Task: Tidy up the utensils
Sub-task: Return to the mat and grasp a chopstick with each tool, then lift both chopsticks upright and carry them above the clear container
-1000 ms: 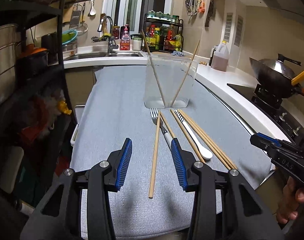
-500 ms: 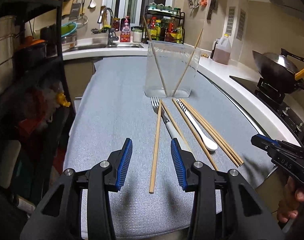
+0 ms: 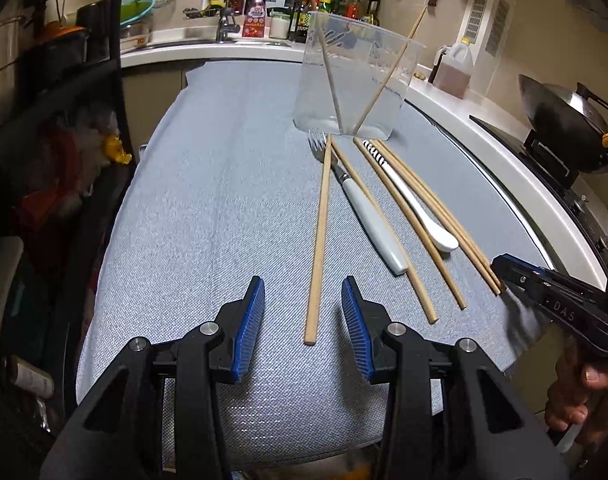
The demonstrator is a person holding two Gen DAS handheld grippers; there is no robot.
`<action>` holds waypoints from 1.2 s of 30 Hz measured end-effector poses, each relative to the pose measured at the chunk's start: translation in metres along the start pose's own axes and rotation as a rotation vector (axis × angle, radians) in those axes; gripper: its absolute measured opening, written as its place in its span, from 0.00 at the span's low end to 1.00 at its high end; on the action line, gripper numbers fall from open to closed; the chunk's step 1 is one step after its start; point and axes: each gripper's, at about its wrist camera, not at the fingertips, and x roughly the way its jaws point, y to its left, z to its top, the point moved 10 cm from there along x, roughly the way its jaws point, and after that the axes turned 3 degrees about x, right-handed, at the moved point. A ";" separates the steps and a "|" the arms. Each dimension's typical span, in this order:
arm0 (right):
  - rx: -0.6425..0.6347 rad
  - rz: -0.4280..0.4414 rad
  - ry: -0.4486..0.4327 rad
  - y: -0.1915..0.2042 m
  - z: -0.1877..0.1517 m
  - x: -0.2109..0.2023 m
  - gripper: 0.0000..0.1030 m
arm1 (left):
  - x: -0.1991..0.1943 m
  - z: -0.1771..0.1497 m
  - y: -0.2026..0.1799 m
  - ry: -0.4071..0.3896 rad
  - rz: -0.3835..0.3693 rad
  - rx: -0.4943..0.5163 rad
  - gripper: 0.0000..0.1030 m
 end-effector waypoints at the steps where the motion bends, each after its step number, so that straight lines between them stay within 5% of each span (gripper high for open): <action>1: -0.005 0.003 0.003 0.002 -0.001 0.000 0.13 | 0.001 -0.001 0.001 0.005 -0.002 -0.004 0.39; 8: -0.062 -0.032 0.002 0.006 -0.004 0.003 0.12 | 0.007 -0.005 -0.004 0.016 0.032 0.038 0.38; 18: -0.019 -0.084 -0.016 -0.010 -0.006 -0.004 0.06 | 0.008 -0.005 -0.003 0.008 0.075 0.072 0.09; 36: -0.001 -0.120 -0.034 -0.026 -0.012 -0.013 0.09 | 0.009 -0.006 -0.011 0.001 0.065 0.068 0.08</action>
